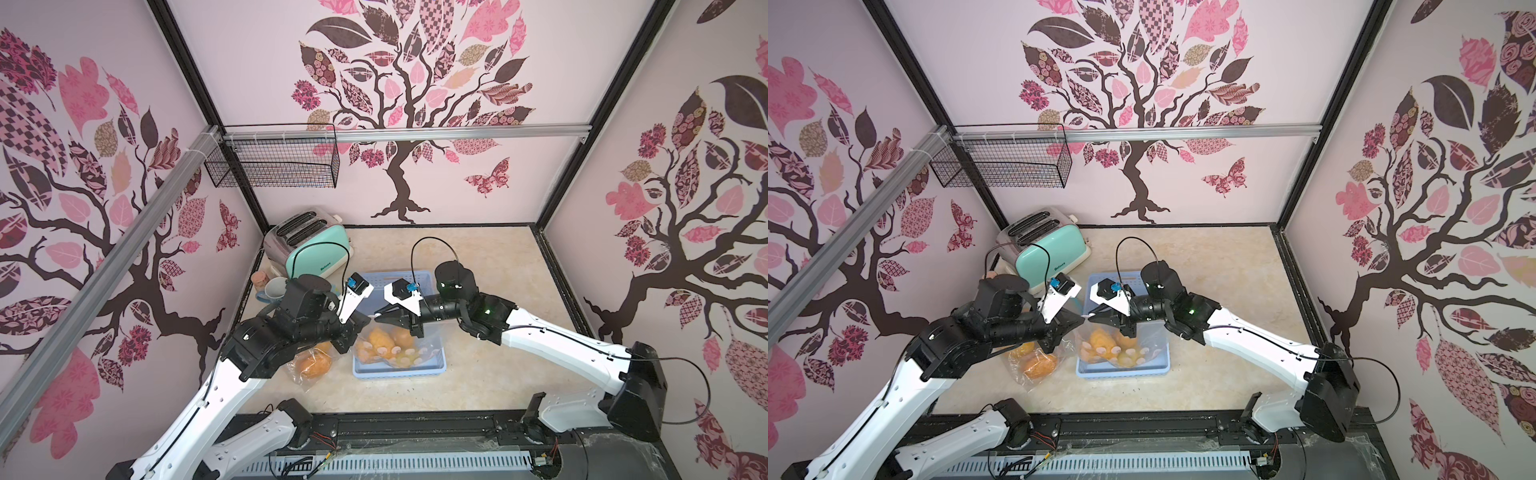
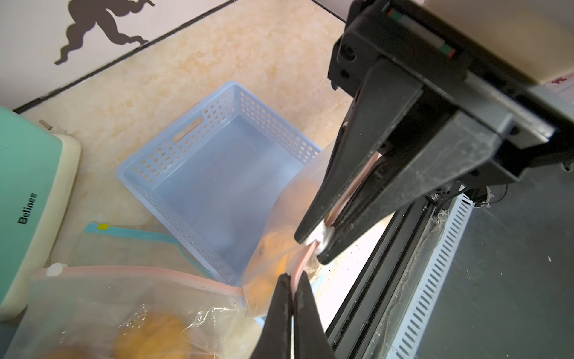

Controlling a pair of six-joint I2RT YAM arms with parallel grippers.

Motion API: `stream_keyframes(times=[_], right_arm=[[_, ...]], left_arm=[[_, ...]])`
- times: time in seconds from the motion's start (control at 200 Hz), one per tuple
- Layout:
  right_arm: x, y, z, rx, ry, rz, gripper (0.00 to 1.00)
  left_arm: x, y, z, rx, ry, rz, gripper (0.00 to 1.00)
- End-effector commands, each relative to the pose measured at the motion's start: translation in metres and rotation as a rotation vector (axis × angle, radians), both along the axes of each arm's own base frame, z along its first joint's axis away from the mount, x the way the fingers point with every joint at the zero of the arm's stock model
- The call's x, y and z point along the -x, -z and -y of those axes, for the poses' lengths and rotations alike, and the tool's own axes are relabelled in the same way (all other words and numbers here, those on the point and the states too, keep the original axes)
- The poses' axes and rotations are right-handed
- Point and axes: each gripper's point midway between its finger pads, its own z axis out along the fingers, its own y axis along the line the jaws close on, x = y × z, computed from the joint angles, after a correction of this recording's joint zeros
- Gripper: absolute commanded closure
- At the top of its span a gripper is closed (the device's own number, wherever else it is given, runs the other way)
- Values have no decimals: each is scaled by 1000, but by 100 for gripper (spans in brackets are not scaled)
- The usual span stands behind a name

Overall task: Put the potatoes into a zipper bag and zip it
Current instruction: Zip the zipper on the zipper food storage bag.

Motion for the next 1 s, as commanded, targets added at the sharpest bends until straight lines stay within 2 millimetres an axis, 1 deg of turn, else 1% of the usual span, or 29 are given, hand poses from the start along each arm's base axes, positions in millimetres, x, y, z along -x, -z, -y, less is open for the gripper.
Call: stream_keyframes(times=[0.0, 0.11, 0.26, 0.475, 0.575, 0.705, 0.85, 0.996], right_arm=[[5, 2, 21, 75, 56, -40, 97], [11, 9, 31, 108, 63, -57, 96], [20, 25, 44, 158, 62, -67, 94], [31, 49, 66, 233, 83, -83, 94], [34, 54, 76, 246, 107, -81, 94], [43, 63, 89, 261, 112, -90, 93], [47, 71, 105, 292, 151, -86, 93], [46, 74, 121, 317, 219, -75, 93]], left_arm=[[-2, -26, -22, -25, -75, 92, 100], [1, -35, -23, 0, -76, 109, 100], [4, -38, -27, 11, -84, 122, 100], [9, -46, -47, -14, -140, 172, 100], [17, -53, -56, -15, -149, 184, 100], [23, -58, -65, -11, -172, 206, 100], [20, -59, -78, -34, -237, 218, 100], [21, -60, -80, -33, -245, 224, 100]])
